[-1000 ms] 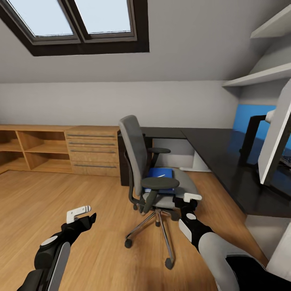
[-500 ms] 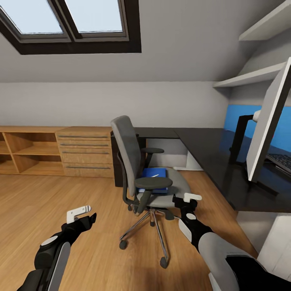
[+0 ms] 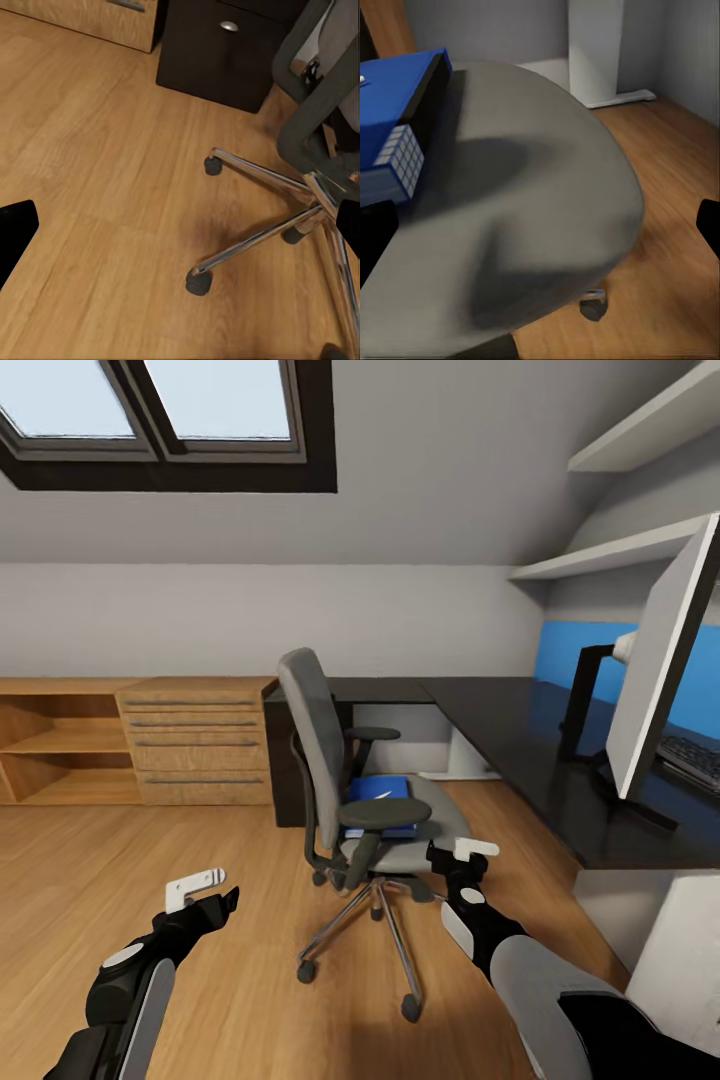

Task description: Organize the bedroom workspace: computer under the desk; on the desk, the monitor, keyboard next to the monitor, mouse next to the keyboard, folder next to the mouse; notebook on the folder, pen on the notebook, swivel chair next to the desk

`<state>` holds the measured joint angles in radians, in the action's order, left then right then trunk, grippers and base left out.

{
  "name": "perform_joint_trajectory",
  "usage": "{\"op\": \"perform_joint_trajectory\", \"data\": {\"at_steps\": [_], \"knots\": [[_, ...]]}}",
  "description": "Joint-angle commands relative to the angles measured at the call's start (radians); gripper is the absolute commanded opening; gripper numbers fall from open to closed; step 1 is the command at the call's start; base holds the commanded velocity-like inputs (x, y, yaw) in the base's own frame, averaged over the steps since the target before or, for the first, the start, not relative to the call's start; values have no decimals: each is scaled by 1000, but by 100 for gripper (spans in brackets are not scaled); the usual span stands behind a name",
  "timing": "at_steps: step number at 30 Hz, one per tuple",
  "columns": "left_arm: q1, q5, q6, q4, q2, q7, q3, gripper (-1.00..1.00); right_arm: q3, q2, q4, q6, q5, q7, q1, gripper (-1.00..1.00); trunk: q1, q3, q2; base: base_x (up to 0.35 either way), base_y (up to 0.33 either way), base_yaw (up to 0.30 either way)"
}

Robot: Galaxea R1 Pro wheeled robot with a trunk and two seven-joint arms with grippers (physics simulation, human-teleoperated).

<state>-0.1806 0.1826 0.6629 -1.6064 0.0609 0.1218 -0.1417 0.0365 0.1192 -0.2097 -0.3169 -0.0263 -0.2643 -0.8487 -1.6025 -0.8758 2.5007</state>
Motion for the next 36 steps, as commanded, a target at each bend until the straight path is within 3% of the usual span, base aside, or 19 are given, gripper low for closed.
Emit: {"op": "perform_joint_trajectory", "data": {"at_steps": [1,15,24,36], "knots": [[0,11,4,-1,0,7,-1,100,3,1,1,-5,-3,0,-1,100,0,-1,0,0,249,-268],[0,10,3,-2,2,6,-1,100,3,-1,1,-5,-3,0,-1,100,0,1,0,0,46,-86],[56,11,-113,-12,1,6,-5,100,2,-3,-4,-5,-1,-1,-1,100,0,1,0,0,0,0],[66,11,-134,-12,-1,7,-4,100,3,-3,-6,-9,-2,2,-1,100,0,1,0,0,0,0]]}}
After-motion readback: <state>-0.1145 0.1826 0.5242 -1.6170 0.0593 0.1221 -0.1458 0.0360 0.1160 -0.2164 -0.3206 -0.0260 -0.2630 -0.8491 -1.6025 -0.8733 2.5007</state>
